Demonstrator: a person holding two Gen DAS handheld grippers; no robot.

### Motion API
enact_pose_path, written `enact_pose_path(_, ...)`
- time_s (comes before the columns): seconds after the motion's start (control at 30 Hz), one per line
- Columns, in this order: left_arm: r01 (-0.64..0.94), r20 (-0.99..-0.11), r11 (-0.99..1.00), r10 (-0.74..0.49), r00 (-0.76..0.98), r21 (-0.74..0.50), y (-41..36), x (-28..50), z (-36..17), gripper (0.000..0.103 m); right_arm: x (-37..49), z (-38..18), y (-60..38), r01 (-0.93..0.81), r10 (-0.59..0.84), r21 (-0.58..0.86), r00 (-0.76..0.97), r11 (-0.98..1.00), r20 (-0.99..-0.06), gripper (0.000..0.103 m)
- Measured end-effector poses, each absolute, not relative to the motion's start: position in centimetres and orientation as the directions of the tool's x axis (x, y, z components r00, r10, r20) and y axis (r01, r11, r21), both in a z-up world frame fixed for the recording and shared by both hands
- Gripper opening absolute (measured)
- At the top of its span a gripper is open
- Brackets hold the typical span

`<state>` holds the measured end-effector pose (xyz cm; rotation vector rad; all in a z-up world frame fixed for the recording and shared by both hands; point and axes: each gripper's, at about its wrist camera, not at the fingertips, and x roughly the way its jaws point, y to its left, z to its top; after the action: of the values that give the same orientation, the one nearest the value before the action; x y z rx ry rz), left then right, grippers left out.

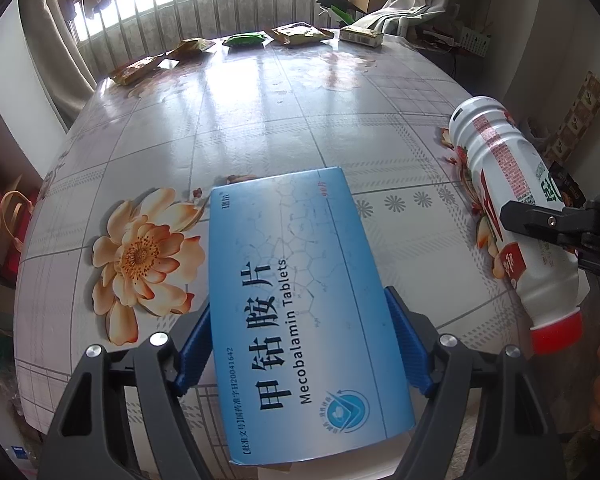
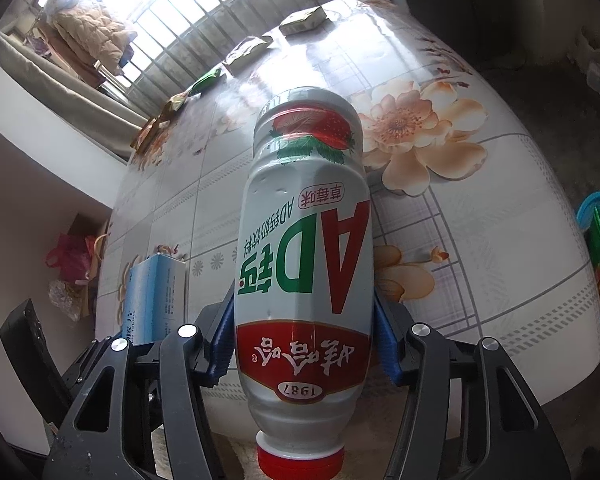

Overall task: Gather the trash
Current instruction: 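Lift the blue box with the left gripper while the right gripper lifts the bottle, then carry box and bottle over the blue wastebasket and open both grippers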

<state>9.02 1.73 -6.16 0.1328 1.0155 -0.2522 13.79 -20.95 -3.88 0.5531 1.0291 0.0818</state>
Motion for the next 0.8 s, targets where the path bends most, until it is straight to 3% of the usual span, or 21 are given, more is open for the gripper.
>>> enact_pose_path(0.27,0.267,-0.844,0.964,-0.146,0.516,-0.003,1.7,8.9,-5.8,0.075,13.3,-3.6,-21.4,0.184,0.329,0.488,0.535,0.853,-0.778,0.054)
enact_pose_path(0.53,0.298,-0.816,0.955,-0.176,0.551,-0.005,0.5,8.1,-3.5,0.075,11.7,-2.0,-23.8,0.155,0.392,0.577,0.592,0.802,-0.704,0.054)
enact_pose_path(0.7,0.433,-0.776,0.901,-0.283,0.563,-0.015,-4.0,7.5,-0.4,0.075,7.9,0.0,-29.1,0.218,0.316,0.605,0.692,0.766,-0.649,0.054)
enact_pose_path(0.8,0.549,-0.758,0.835,-0.375,0.534,-0.026,-8.6,7.1,1.5,0.075,3.5,0.5,-34.6,0.325,0.2,0.614,0.75,0.72,-0.631,0.054)
